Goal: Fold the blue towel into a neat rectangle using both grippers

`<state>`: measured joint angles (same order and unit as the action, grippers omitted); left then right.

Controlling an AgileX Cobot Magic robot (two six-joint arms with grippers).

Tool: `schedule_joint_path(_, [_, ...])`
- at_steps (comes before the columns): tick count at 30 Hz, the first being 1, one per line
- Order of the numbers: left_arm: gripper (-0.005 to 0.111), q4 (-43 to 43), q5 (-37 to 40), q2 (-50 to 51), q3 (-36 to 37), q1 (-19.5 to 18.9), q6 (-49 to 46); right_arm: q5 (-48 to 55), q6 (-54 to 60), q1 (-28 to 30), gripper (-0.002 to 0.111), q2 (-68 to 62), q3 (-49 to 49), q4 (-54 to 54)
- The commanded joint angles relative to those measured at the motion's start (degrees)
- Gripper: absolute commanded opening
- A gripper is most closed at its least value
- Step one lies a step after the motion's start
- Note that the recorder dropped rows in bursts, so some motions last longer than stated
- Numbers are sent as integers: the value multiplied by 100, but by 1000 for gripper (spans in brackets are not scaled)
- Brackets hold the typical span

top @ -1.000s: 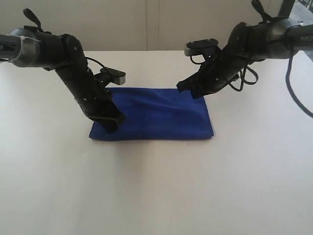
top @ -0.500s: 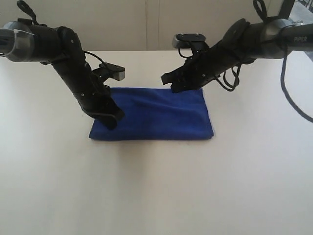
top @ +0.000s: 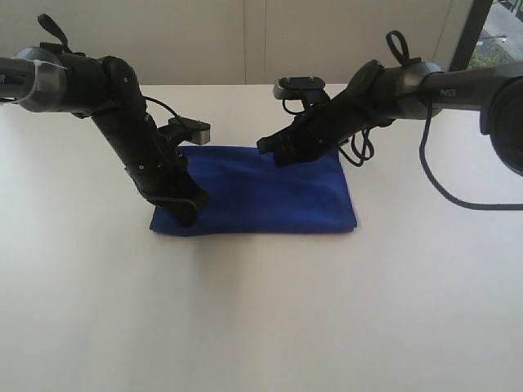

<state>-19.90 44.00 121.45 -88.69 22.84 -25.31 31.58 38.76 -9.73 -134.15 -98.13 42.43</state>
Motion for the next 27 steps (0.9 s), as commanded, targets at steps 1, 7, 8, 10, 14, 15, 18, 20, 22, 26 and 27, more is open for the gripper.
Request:
schedule_joint_path(1, [0, -47, 249, 96, 8, 27, -44, -274, 48, 11, 0, -21, -55, 2])
schedule_joint_path(7, [0, -12, 249, 95, 8, 27, -44, -485, -14, 11, 0, -21, -55, -10])
schedule_joint_path(8, [0, -12, 249, 95, 8, 27, -44, -544, -14, 11, 0, -21, -55, -10])
schedule_joint_path(10, [0, -7, 253, 95, 8, 27, -44, -624, -14, 11, 0, -21, -55, -10])
schedule_joint_path(14, [0, -7, 253, 95, 8, 27, -44, -680, -14, 11, 0, -61, -55, -71])
schedule_joint_path(15, [0, -7, 253, 95, 8, 27, -44, -689, -14, 11, 0, -117, -55, -86])
schedule_joint_path(18, [0, -7, 253, 95, 8, 27, -44, -756, -14, 11, 0, -249, -55, -86])
schedule_joint_path(20, [0, -7, 253, 95, 8, 27, -44, -961, -14, 11, 0, -253, -55, -98])
schedule_joint_path(22, [0, -8, 253, 95, 8, 27, -58, -1150, -14, 11, 0, -253, -55, -98])
schedule_joint_path(26, [0, -8, 219, 95, 8, 27, -144, -1150, -14, 11, 0, -253, -55, -215])
schedule_joint_path(27, [0, -8, 219, 95, 8, 27, -144, -1162, -14, 11, 0, -253, -55, -216])
